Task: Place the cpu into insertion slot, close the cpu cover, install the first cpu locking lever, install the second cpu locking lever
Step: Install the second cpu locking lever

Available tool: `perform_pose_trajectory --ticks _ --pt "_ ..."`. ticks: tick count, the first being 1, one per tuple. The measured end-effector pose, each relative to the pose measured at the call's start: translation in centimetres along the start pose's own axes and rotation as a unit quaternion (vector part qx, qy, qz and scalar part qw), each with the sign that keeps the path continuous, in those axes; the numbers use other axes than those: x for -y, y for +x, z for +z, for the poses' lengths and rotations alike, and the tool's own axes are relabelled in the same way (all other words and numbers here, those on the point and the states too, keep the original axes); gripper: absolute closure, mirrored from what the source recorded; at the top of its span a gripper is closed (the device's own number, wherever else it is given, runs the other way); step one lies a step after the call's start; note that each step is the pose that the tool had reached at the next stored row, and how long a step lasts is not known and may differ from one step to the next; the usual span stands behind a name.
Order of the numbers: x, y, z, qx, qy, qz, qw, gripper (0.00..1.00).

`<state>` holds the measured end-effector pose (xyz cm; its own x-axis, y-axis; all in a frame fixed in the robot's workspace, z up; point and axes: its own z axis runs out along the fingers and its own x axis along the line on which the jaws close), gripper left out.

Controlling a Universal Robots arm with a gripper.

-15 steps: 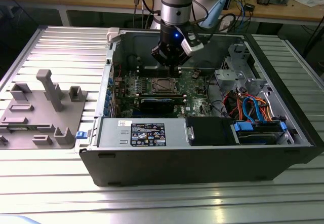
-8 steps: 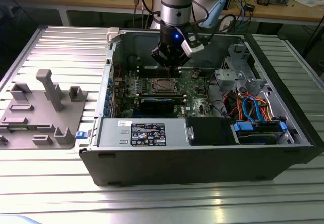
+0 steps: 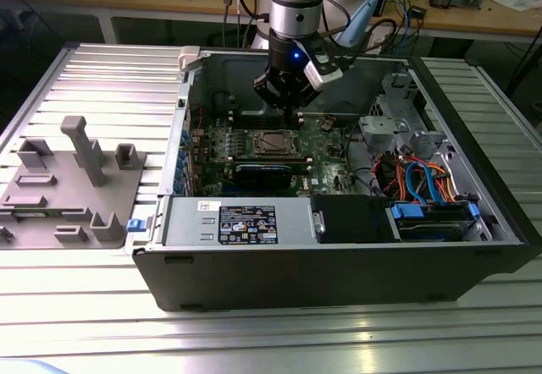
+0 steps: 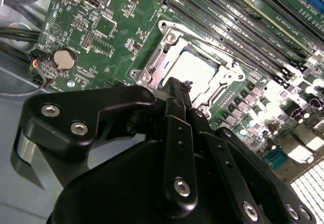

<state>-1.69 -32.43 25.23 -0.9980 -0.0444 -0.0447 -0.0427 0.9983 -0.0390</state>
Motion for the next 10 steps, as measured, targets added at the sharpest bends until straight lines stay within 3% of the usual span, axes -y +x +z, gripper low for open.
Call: perform_pose_trajectory --ticks 4,8,10 --pt "0.16 0.00 -0.01 0.0000 0.0001 0.000 1.0000 0.89" --pt "1.41 0.07 0.06 0.0000 -0.0003 0.000 1.0000 0.89" --pt "1.45 0.07 0.06 0.0000 -0.0004 0.000 1.0000 0.89"
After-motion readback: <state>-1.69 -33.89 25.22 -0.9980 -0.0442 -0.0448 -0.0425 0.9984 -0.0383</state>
